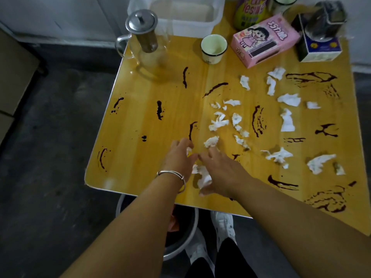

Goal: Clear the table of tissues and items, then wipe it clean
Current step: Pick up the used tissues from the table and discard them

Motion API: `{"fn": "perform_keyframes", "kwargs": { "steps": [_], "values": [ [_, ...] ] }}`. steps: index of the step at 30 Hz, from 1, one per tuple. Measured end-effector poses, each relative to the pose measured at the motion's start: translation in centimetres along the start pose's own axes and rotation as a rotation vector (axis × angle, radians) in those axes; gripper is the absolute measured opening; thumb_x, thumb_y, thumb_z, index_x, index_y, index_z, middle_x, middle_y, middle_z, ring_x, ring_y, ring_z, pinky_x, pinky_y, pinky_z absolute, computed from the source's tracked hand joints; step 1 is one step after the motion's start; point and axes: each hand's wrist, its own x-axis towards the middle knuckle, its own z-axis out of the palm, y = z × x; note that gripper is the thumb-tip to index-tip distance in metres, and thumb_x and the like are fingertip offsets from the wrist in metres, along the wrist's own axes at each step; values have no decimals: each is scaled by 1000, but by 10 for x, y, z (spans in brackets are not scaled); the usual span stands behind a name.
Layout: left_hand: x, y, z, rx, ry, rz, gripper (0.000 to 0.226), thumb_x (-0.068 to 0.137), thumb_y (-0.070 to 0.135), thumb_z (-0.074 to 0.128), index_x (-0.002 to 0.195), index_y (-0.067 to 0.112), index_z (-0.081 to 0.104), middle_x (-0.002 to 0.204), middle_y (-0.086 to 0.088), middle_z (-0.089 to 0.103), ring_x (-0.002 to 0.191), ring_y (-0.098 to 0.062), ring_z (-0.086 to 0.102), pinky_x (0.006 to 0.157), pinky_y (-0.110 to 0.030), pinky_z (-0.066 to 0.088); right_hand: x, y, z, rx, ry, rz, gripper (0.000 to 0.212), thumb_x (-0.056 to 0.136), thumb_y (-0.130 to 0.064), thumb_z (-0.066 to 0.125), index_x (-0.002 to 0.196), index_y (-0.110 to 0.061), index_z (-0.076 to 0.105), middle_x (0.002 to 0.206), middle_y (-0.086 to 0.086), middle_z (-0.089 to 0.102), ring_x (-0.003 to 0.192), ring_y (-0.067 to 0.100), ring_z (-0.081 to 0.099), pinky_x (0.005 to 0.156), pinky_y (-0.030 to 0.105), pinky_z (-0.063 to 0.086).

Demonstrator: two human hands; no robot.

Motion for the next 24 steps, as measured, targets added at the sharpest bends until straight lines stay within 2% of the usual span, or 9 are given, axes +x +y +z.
{"fn": "perform_keyframes", "kwargs": {
  "steps": [2,4,6,9,12,15,18,20,24],
  "values": [
    [4,6,2,37,-12,38,29,89,19,57,117,21,49,120,-3,45,97,-22,54,78,-29,42,-1,-1,8,-58,69,-11,73,80,-36,69,138,-21,27,125,8,33,111,26,43,74,33,42],
    [8,11,3,66,-23,69,36,89,15,56,122,25,46,122,-4,44,98,-24,54,76,-28,41,-1,-1,11,-23,153,-18,46,94,-24,50,137,-18,32,123,10,39,108,27,46,69,33,37],
    [13,16,7,124,-42,110,43,89,13,56,126,29,42,123,-4,42,97,-25,54,77,-30,42,0,3,12,46,184,-28,34,98,-17,39,132,-15,40,124,9,44,106,28,49,66,31,33],
    [20,23,9,182,-68,145,45,90,14,52,129,33,38,121,-4,40,87,-23,52,73,-32,45,1,17,8,184,194,53,31,94,-12,44,126,-13,46,122,8,49,104,28,53,71,32,38],
    [24,31,11,208,-79,171,45,88,23,56,128,33,37,120,-4,41,86,-23,55,72,-33,48,-1,37,-4,345,345,197,22,91,-13,49,113,-11,48,112,10,57,96,29,52,72,33,37],
    [30,40,18,243,-118,158,67,80,31,67,134,30,28,127,-5,36,95,-26,56,74,-33,47,1,55,-20,443,421,300,37,91,-6,45,127,-14,41,105,11,57,82,24,45,66,31,34],
    [42,48,24,328,-150,160,97,72,30,75,142,33,8,126,-8,33,92,-24,52,80,-33,49,10,72,-32,412,351,349,59,90,-3,45,142,-22,24,91,9,52,76,25,47,57,30,38],
    [52,52,25,391,-175,161,107,70,28,77,143,36,-1,125,-9,32,88,-23,51,86,-37,51,20,80,-37,368,289,339,68,90,-4,50,145,-24,15,83,7,48,71,25,48,48,27,30],
    [70,63,22,406,-193,149,108,67,20,79,141,42,4,124,-9,31,88,-28,57,84,-44,53,37,86,-46,259,208,308,80,89,-6,56,148,-24,5,92,11,51,74,23,47,58,31,35]
  ]
}}
